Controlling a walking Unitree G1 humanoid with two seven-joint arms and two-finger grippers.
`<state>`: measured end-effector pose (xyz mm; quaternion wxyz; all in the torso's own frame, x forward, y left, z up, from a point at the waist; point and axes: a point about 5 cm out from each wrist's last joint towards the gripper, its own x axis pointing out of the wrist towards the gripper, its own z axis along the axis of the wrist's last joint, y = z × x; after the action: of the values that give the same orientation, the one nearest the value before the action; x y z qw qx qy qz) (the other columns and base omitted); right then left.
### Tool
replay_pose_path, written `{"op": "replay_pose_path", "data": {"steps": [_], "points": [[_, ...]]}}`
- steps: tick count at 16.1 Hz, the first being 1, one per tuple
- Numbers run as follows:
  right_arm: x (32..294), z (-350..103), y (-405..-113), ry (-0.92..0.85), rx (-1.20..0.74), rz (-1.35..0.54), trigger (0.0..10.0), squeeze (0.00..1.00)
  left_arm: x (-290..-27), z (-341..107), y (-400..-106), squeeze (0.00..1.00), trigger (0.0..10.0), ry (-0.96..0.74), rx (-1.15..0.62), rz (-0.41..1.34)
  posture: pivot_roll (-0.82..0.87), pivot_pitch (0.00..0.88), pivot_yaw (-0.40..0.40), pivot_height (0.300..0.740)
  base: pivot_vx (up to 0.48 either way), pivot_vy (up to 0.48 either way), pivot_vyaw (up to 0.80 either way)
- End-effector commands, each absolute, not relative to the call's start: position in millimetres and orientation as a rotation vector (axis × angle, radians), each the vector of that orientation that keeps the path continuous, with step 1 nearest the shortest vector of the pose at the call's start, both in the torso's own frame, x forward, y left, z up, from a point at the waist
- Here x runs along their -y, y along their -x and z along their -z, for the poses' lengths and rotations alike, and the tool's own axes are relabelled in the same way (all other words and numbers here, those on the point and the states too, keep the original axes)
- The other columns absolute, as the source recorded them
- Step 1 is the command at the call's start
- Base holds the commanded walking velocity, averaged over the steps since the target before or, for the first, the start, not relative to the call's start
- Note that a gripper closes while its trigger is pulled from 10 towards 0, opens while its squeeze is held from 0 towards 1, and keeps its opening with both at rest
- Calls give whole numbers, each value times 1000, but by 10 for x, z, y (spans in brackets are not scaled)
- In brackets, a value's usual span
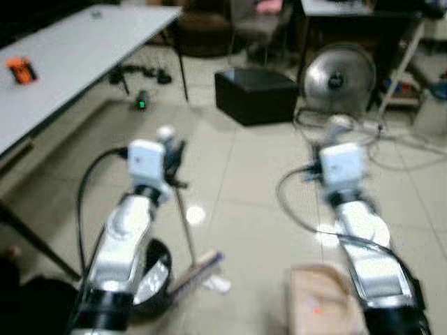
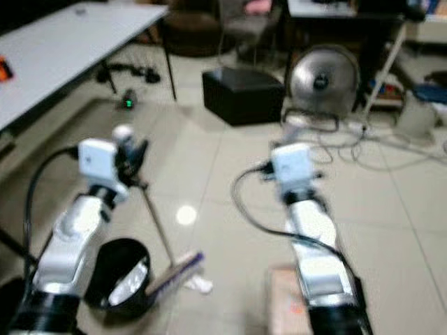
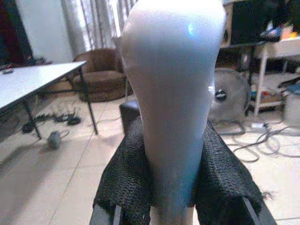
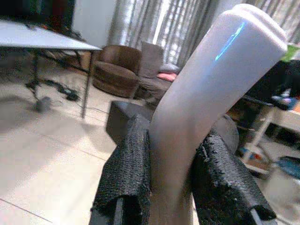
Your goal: Sweep floor
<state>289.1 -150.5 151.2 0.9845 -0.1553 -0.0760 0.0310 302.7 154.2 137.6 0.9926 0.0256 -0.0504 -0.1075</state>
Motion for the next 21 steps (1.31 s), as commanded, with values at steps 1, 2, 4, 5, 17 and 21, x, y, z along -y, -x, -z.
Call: {"op": "replay_pose_path", "data": {"steps": [1,2,4,5,17,21], "points": [[1599,-1560,-2919,336,175,-22,10000,0,-1504,-1475,-3070,0,10000,-91,141,225,36,0,74,740,356,0,0],[1607,-1548,-2918,317,170,-22,10000,0,-1503,-1456,-3081,0,10000,-90,133,221,34,0,80,740,364,0,0],[1608,-1555,-2922,303,179,-31,10000,0,-1475,-1418,-3110,0,10000,-79,119,226,30,0,87,740,360,0,0],[1602,-1552,-2937,302,183,-41,10000,0,-1434,-1396,-3147,0,10000,-66,110,237,30,0,89,740,360,0,0],[1558,-1489,-3093,270,257,-50,10000,0,-1371,-1285,-3342,0,10000,-20,91,99,52,164,112,740,132,0,0],[1651,-1480,-3149,235,262,-22,10000,0,-1256,-1297,-3396,0,10000,-26,160,62,50,251,125,740,0,0,0]]}}
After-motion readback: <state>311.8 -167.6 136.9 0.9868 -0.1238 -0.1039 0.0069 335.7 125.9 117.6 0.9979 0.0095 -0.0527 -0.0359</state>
